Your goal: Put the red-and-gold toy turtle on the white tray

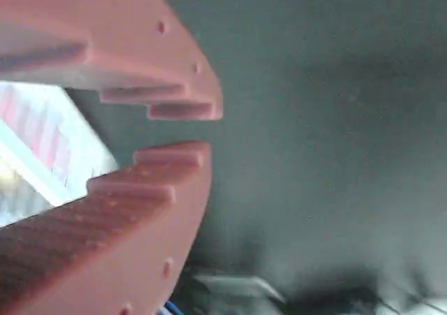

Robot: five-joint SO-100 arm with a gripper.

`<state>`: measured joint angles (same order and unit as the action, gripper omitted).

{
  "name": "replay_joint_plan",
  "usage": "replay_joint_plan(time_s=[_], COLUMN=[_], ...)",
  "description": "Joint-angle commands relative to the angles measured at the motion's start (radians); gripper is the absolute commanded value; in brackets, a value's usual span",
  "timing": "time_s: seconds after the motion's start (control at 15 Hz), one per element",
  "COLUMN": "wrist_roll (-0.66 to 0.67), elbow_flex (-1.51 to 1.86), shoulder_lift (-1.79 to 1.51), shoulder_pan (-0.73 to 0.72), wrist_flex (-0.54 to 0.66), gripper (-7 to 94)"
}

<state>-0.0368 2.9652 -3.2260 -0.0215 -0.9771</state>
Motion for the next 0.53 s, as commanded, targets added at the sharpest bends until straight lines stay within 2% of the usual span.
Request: replay_joint_plan(time_s=[0.0,0.2,0.33,0.47], wrist_roll=[-0.017,-0.060,-0.094,-0.103], elbow_flex=[0.008,-0.005,-0.034,-0.037], shoulder_lift=[-0.023,-0.023,-0.023,-0.023], shoulder_pan=[-0.002,-0.028,-0.058,-0.051], wrist_flex=[-0.087,-0.169,-0.288,-0.298], gripper=[0,0,0,0])
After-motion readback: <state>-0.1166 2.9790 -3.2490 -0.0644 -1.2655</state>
